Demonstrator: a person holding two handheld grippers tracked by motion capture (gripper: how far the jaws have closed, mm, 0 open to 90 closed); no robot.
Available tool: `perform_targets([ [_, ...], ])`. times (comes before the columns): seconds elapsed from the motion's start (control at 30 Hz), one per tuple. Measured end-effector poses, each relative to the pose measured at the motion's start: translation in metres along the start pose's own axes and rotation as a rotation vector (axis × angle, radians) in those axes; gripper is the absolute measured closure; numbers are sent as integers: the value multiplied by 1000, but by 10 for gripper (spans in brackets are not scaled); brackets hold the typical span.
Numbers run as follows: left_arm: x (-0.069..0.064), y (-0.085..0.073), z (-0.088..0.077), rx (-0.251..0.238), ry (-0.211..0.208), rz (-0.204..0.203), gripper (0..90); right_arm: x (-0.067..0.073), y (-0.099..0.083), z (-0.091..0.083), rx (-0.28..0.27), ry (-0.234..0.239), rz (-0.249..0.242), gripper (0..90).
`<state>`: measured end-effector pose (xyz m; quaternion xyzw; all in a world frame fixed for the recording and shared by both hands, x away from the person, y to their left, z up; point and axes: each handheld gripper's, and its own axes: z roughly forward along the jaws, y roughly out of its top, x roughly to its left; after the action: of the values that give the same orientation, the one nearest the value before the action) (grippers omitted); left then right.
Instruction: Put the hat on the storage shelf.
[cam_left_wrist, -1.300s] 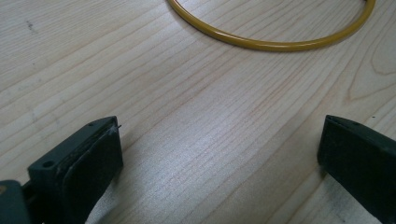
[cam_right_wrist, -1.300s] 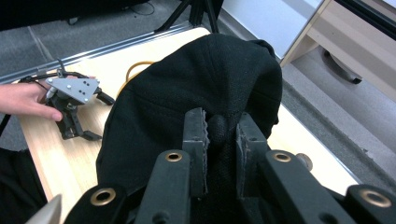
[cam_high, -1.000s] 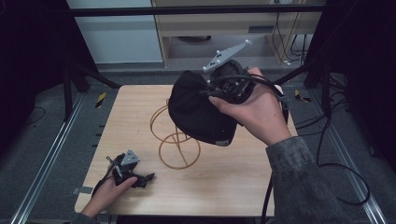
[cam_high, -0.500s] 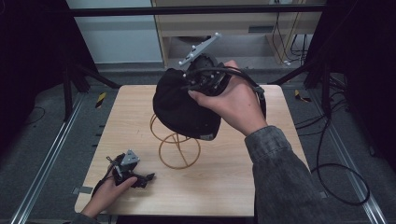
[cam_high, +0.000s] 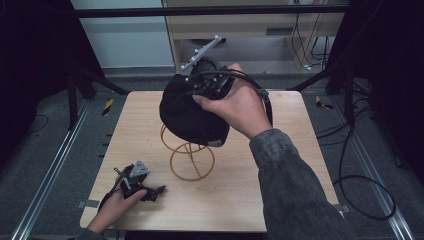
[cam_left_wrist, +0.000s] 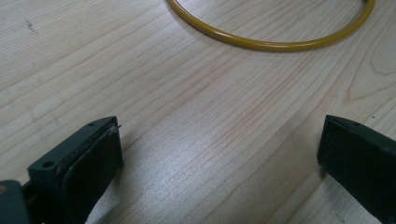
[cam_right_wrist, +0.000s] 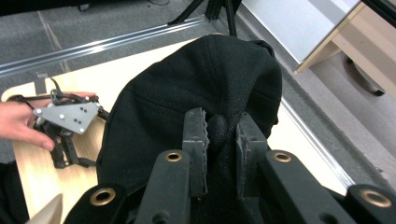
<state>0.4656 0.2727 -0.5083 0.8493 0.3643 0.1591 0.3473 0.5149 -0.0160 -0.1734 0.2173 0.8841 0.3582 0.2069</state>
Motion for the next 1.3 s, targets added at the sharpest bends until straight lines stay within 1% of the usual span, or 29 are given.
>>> perform_targets([
  [0.17,0,0,0,0,0,0,0,1,4,7,3,12,3,777],
  [0.23,0,0,0,0,0,0,0,1,6,14,11,23,3,775],
  [0.27,0,0,0,0,0,0,0,1,6,14,11,23,3,775],
  [0.37,0,0,0,1,0,1,0,1,6,23,27,26,-7,775],
  [0.43,0,0,0,1,-1,1,0,0,6,26,24,29,5,775],
  [0.57,0,0,0,1,-1,1,0,0,8,32,24,47,13,775],
  [0.63,0,0,0,4,-1,4,0,0,8,34,25,48,13,774],
  [0.77,0,0,0,4,-1,4,0,1,9,40,45,59,12,773],
  [0.9,0,0,0,4,-1,4,0,3,9,44,49,72,12,772],
  [1.07,0,0,0,1,0,1,0,3,7,49,63,75,18,772],
  [1.1,0,0,0,1,-1,1,0,5,6,51,74,81,13,771],
  [1.17,0,0,0,1,-1,1,0,6,5,54,80,81,9,769],
  [1.3,0,0,0,0,0,1,0,6,3,56,86,85,11,767],
])
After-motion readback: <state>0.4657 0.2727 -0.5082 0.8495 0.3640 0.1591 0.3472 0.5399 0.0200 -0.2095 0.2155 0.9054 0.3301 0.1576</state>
